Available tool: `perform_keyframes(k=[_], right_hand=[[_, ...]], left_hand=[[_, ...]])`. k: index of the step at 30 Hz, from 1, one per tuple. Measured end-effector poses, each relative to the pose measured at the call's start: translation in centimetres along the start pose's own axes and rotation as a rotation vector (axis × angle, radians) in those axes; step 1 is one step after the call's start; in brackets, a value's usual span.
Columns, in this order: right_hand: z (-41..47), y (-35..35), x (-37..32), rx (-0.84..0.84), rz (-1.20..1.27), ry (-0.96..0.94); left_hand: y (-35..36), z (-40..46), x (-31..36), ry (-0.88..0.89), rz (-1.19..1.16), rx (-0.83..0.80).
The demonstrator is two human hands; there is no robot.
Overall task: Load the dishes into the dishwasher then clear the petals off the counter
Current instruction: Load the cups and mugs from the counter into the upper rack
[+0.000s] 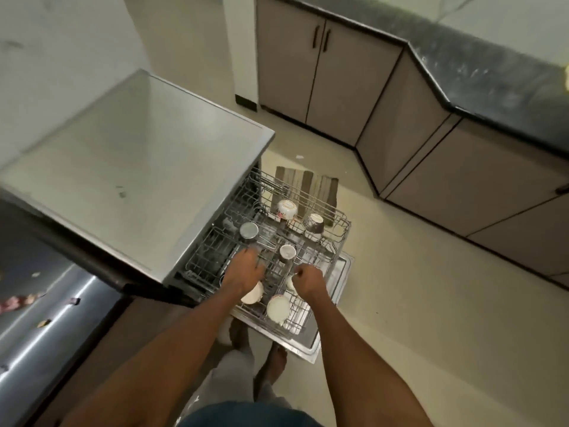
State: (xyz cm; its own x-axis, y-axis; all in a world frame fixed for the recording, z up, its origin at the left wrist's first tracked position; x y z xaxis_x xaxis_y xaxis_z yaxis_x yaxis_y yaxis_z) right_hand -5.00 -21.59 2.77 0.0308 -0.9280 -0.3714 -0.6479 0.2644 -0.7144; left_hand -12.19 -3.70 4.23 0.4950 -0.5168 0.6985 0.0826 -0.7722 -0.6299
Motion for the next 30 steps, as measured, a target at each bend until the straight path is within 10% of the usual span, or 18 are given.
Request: perform_keyframes(k=[30], right_hand=[[-18.9,13.4,-28.8,-0.024,-0.462,-0.845]], left_hand=[[-21.0,-27.1,-17.0,-0.321,-0.070,0.578]])
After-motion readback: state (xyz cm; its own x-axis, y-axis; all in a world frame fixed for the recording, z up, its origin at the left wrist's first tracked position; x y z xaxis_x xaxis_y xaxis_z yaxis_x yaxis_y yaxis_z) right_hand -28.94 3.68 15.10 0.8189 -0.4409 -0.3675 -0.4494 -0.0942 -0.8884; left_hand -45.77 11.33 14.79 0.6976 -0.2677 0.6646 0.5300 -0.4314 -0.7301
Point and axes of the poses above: each hand's wrist, its own z-axis towards the middle knuckle, its own y-axis out of the palm, x = y × z, the point moved 2 cm from there along z, towards the middle knuckle, and after that the axes turned 12 degrees about -z, right-handed, at the moved point
